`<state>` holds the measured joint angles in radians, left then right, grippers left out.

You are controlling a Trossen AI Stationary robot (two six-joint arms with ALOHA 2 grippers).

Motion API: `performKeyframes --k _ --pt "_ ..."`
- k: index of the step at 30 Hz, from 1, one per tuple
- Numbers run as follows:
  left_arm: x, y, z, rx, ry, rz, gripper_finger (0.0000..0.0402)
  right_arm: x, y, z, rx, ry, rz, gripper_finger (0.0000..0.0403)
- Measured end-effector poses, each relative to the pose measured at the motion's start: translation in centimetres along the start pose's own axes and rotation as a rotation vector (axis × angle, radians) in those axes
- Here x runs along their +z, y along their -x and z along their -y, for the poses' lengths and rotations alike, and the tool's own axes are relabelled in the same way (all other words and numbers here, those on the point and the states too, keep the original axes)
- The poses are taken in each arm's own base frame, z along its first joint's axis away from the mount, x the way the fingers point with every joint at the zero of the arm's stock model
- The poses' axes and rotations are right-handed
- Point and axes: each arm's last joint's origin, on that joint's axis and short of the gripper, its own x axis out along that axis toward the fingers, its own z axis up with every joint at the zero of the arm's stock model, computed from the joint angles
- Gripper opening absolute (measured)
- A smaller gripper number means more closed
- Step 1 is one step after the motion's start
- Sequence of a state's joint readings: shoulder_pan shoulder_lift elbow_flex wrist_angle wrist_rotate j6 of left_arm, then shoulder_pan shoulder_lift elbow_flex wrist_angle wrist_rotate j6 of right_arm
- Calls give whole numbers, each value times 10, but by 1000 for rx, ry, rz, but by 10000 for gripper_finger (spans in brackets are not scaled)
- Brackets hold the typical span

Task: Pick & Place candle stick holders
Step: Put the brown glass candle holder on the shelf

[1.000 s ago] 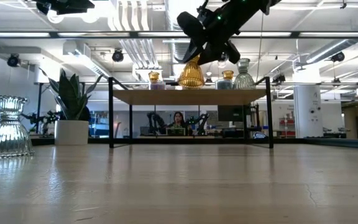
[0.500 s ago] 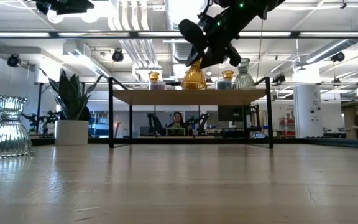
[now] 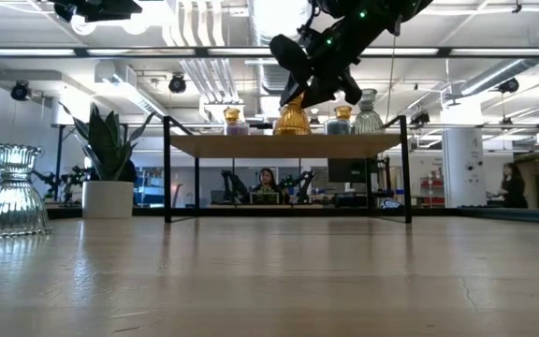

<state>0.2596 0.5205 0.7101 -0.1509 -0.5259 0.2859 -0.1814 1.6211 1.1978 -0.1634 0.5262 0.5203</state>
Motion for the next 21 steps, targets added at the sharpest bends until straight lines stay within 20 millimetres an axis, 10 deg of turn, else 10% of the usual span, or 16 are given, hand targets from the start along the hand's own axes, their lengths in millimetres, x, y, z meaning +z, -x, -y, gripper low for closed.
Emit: performKeyframes --k 21 --pt "-1 0 0 -3 -5 -9 268 -5 7 -10 -13 1 39 123"
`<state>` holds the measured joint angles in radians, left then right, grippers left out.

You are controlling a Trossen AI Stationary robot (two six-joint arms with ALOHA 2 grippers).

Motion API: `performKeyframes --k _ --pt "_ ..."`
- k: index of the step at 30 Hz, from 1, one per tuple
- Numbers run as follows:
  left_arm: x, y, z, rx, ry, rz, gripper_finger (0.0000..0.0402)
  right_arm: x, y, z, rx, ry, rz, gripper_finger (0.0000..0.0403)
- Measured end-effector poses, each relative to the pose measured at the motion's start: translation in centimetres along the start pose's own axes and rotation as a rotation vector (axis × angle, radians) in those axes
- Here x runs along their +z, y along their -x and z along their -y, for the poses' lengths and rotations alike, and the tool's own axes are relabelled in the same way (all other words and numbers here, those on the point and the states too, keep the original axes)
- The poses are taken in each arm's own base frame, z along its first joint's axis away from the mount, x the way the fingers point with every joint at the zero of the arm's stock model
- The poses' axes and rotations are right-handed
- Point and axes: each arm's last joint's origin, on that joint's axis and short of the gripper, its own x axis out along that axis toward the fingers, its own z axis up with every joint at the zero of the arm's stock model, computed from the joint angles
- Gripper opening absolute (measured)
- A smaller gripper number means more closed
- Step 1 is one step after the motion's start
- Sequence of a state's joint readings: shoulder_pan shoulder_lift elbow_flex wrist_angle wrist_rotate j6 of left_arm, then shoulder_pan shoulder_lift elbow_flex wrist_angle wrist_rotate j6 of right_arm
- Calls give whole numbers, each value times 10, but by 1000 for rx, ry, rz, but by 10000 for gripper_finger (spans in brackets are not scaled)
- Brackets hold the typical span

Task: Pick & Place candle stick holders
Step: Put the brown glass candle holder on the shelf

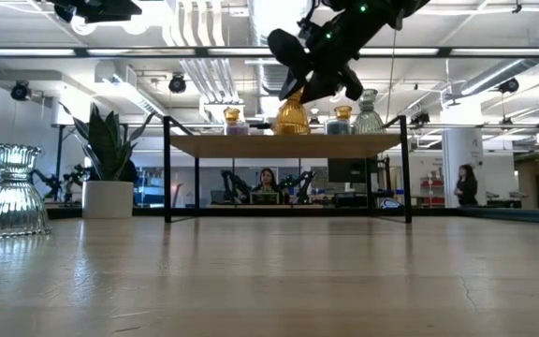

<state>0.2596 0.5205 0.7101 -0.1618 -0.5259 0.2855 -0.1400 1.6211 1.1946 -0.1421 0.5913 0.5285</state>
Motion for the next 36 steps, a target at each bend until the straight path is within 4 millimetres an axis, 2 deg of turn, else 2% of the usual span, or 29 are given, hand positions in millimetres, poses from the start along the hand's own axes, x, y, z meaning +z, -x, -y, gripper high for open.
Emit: performKeyframes --k 7,12,15,18,26,30,36 --pt "0 0 0 -1 -6 -4 268 -9 18 -17 -117 -35 112 123" --pt "0 0 0 0 -8 -4 268 -10 20 -20 -136 -88 139 123" --pt "0 0 0 0 -8 -4 268 -12 16 -23 -139 -97 138 123" --pt "0 0 0 1 -9 -5 268 -11 8 -36 -138 -97 134 123" --pt "-1 0 0 10 -10 -9 268 -11 -8 -59 -248 20 65 123" --pt "-1 0 0 11 -10 -10 268 -11 -12 -63 -263 28 67 123" --pt "-1 0 0 13 -10 -11 268 -17 -12 -56 -279 -35 69 123"
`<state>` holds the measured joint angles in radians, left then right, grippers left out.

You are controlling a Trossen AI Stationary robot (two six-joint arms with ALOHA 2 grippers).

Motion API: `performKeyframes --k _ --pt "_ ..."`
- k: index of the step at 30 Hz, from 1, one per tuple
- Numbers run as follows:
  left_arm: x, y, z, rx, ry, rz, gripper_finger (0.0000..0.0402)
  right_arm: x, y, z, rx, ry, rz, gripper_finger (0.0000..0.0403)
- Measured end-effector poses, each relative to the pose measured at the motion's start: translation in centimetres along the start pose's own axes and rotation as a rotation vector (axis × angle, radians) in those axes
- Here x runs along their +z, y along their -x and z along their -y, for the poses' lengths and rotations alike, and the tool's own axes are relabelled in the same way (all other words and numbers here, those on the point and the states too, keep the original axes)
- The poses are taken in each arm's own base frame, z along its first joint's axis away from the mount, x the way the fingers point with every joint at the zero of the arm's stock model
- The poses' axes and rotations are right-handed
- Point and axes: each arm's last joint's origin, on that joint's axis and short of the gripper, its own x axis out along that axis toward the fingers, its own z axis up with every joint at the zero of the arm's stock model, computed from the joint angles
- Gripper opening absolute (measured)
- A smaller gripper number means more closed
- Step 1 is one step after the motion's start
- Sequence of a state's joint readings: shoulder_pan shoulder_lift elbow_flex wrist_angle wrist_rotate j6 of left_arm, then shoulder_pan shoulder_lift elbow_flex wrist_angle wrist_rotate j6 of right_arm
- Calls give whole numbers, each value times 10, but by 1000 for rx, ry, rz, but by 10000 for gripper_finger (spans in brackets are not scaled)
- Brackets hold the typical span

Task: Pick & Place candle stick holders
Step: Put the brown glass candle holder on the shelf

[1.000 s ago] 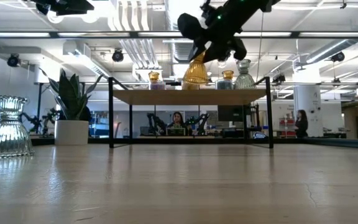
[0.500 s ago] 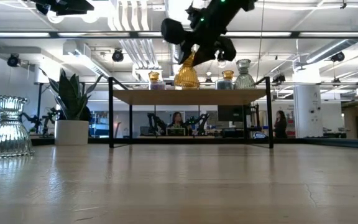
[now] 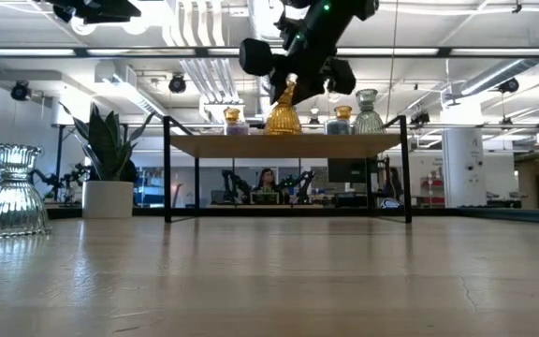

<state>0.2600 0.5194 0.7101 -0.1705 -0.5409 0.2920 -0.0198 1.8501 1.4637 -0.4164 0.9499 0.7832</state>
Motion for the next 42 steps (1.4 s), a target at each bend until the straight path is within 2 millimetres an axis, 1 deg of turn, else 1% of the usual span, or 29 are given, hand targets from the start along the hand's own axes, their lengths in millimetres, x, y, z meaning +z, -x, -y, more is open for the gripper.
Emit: performKeyframes --k 6,13,26,42 --pt "0 0 0 -1 -2 -3 268 1 -1 3 -3 -13 -2 123" --pt "0 0 0 -1 -2 -3 268 6 -10 8 -26 -20 -2 123" --pt "0 0 0 -1 -2 -3 268 10 -17 15 -45 -24 -24 123" --pt "0 0 0 -1 -2 -3 268 12 -22 19 -59 -30 -26 123"
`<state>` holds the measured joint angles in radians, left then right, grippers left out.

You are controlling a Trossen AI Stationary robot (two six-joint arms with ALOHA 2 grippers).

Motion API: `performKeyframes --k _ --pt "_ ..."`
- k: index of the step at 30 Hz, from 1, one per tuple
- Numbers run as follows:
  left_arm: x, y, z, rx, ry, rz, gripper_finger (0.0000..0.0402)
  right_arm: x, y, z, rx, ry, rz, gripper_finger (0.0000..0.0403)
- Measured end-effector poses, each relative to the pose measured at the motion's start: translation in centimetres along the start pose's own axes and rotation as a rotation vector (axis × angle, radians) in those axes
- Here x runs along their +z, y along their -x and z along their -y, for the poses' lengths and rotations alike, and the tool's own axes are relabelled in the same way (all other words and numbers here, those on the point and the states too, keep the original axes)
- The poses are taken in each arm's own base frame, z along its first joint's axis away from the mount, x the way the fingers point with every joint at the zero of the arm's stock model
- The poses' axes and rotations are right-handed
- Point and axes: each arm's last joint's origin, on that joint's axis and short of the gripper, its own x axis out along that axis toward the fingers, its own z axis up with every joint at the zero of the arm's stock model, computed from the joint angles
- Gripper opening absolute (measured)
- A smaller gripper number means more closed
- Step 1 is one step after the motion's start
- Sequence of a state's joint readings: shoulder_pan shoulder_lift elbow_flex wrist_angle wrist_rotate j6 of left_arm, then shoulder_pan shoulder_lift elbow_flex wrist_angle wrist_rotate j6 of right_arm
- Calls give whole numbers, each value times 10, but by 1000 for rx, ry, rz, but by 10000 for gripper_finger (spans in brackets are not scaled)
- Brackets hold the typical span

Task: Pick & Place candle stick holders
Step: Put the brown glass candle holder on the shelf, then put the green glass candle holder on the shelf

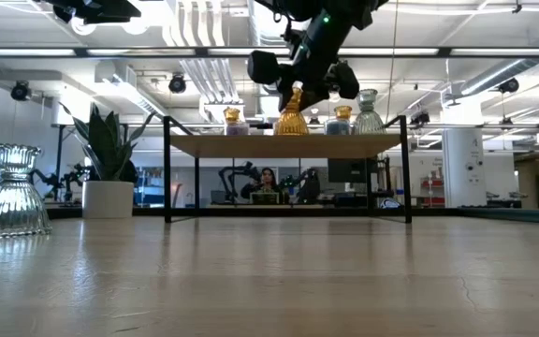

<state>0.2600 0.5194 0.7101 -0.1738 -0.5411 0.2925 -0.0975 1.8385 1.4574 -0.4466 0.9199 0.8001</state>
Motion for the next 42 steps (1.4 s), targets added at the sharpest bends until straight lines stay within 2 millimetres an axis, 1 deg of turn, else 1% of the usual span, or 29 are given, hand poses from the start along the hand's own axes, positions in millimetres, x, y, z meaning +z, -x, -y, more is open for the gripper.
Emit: performKeyframes --k 11,13,17,21,30,42 --pt "0 0 0 0 0 0 268 1 -1 1 0 -3 -3 123" --pt "0 0 0 0 0 0 268 0 -1 1 1 -4 -3 140" --pt "0 0 0 0 0 0 268 -2 -2 0 17 -10 -28 195" --pt "0 0 0 0 0 0 268 -1 -1 -1 25 -16 -29 229" --pt "0 0 0 0 0 0 268 5 3 2 30 -19 -17 273" --pt "0 0 0 0 0 0 268 6 3 2 33 -21 -17 320"
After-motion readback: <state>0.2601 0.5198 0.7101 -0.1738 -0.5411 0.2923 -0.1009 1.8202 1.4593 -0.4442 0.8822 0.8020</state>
